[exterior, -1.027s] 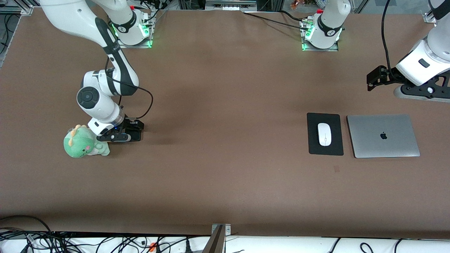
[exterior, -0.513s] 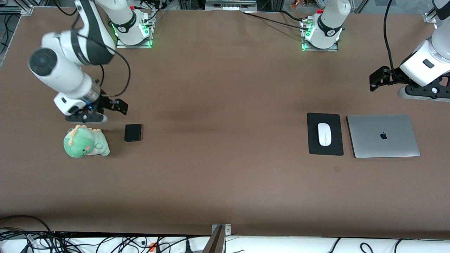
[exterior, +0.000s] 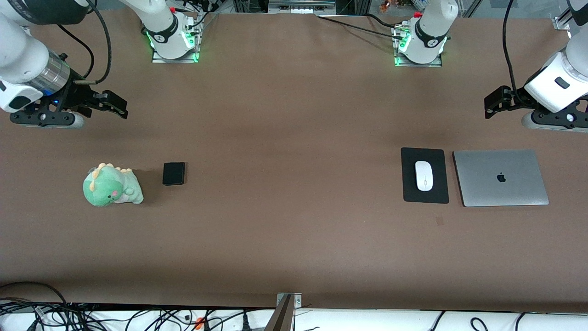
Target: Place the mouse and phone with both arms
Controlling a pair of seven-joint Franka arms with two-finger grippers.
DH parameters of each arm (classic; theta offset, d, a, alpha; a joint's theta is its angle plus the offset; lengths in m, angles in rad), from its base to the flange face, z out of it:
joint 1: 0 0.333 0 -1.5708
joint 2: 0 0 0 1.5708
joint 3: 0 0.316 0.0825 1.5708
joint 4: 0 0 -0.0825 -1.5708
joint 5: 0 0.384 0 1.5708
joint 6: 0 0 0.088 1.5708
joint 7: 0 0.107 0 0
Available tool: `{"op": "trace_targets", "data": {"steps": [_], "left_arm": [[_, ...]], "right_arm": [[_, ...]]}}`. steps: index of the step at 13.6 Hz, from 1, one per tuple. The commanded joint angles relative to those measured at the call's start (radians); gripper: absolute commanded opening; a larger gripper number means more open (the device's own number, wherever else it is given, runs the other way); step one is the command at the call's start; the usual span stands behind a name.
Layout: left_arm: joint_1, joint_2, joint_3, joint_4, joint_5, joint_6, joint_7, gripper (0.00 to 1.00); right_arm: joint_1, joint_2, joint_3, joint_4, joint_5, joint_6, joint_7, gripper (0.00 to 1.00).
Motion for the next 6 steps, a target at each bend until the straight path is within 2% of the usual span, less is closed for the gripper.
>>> {"op": "trace_targets", "data": {"steps": [1, 6], "left_arm": [[0.004, -0.01, 0.001, 0.009, -0.008, -0.017, 0.012, 1.0], [0.01, -0.012, 0.001, 0.018, -0.007, -0.02, 0.012, 1.0]], "right_arm": [[-0.007, 0.022, 0.004, 0.087, 0.017, -0.091, -0.055, 1.0], [-0.005, 0.028, 0.006, 0.113, 0.016, -0.109, -0.1, 1.0]]}}
